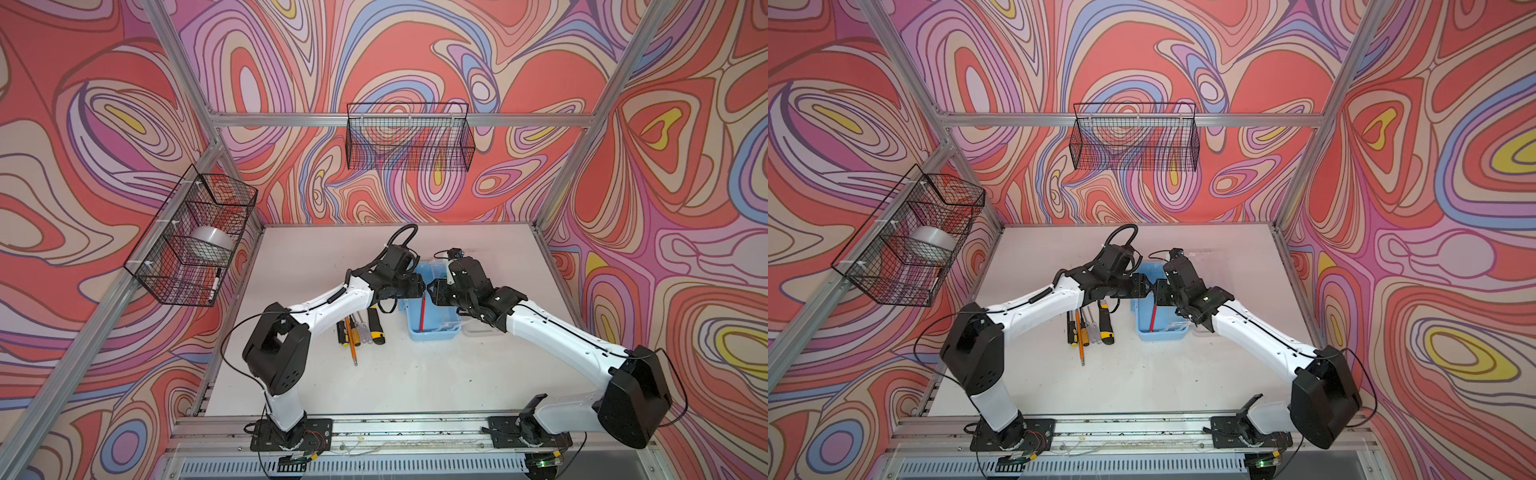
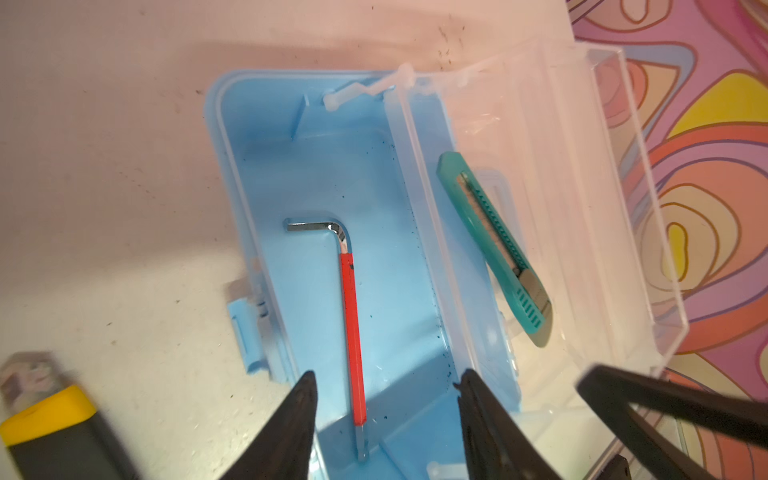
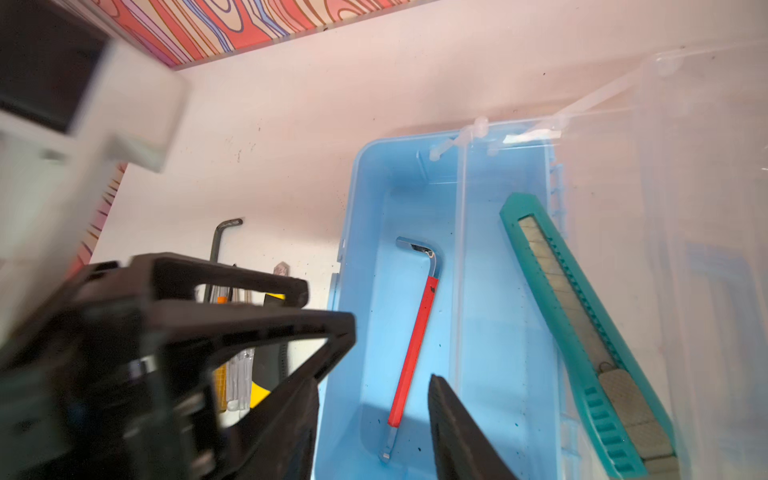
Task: Pack the tool kit
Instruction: 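Open the left gripper to drop the hex key and withdraw, then move the left gripper back to the tools over the orange-handled hex key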
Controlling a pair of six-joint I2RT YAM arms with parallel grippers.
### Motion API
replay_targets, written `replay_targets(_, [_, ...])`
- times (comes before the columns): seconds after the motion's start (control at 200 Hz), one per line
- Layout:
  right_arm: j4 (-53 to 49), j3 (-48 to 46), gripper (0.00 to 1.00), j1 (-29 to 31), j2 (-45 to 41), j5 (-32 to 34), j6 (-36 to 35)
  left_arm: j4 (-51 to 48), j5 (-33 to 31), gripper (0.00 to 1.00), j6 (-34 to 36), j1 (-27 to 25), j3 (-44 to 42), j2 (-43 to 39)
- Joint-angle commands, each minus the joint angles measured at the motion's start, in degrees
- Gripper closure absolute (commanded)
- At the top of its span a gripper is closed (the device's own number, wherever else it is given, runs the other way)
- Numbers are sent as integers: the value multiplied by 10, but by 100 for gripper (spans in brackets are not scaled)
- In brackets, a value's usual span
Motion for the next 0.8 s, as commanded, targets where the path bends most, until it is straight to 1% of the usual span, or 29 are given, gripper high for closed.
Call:
replay_targets(0.0, [13,0,55,-2,4,-25,-8,14,-51,39,22,3,-33,-46])
replay_targets(0.155, [25,-9,55,-1,6,-60,-11,-44,-87,34,38,13,-52,-87])
replay_targets(0.34, [31,-7,52,13,18,-85,-15,-41,-109,32,12,43,-144,-166])
replay_targets(0.406, [31,1,50,26,28,-81,-20,-47,-109,32,6,55,-163,-187])
replay_targets(0.611, [36,31,50,55,71,-71,-26,-68,-108,32,0,94,-202,-230])
replay_targets(0.791, [46,46,54,66,86,-77,-20,-78,-121,32,-15,111,-235,-258])
